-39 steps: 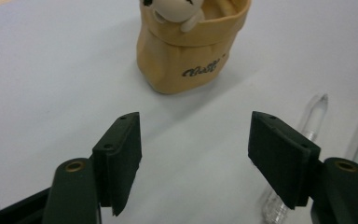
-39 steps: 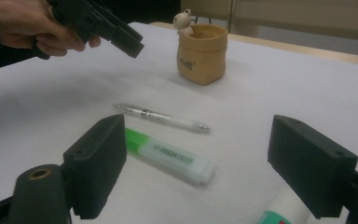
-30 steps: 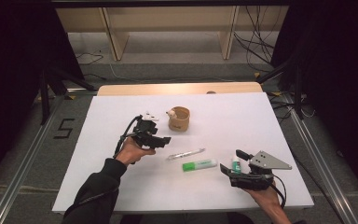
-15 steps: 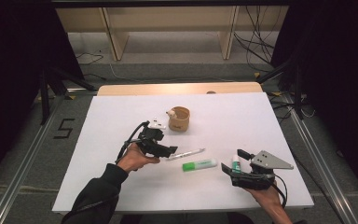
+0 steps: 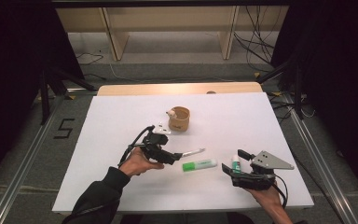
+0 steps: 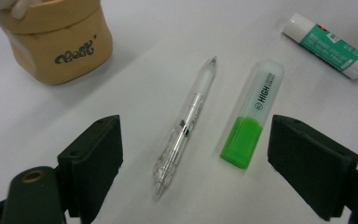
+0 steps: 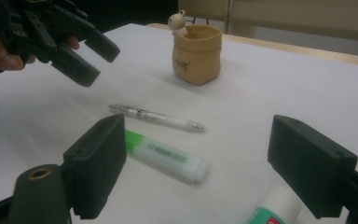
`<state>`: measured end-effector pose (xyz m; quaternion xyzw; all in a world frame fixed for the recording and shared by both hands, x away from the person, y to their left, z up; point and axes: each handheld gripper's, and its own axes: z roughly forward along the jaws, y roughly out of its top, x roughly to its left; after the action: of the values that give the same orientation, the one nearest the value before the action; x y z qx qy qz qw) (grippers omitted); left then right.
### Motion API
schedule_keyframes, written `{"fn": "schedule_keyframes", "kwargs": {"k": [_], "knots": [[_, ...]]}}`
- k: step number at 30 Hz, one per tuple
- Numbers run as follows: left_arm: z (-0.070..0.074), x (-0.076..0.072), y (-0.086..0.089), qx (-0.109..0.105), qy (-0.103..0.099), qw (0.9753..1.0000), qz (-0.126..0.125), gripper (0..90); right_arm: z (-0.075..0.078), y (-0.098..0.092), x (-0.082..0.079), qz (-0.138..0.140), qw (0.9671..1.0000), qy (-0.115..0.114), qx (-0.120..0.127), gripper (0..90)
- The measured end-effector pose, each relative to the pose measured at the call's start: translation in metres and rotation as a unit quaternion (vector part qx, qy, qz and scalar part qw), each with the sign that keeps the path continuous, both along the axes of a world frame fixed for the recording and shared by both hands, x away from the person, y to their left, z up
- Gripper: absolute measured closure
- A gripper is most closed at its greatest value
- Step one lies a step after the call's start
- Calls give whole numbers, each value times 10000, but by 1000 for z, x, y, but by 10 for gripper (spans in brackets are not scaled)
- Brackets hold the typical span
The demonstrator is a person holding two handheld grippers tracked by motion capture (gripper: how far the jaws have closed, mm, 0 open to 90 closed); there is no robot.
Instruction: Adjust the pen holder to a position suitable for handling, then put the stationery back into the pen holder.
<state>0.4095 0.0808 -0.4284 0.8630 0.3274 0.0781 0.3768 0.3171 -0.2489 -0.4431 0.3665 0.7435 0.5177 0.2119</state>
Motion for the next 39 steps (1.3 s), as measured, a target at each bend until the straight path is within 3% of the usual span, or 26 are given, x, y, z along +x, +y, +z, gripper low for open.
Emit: {"fn": "schedule_keyframes", "kwargs": {"k": [22,29,39], "knots": [[-12,-12,-29,341,15,9980,-527,170,0,-1,-2,-49,10000,0,-35,203],[-15,-13,-37,521,17,9960,-720,177,-1,-3,-2,-65,10000,12,-30,203],[-21,-12,-52,758,32,9912,-1086,205,0,-3,-4,-93,9999,11,-57,203]]}}
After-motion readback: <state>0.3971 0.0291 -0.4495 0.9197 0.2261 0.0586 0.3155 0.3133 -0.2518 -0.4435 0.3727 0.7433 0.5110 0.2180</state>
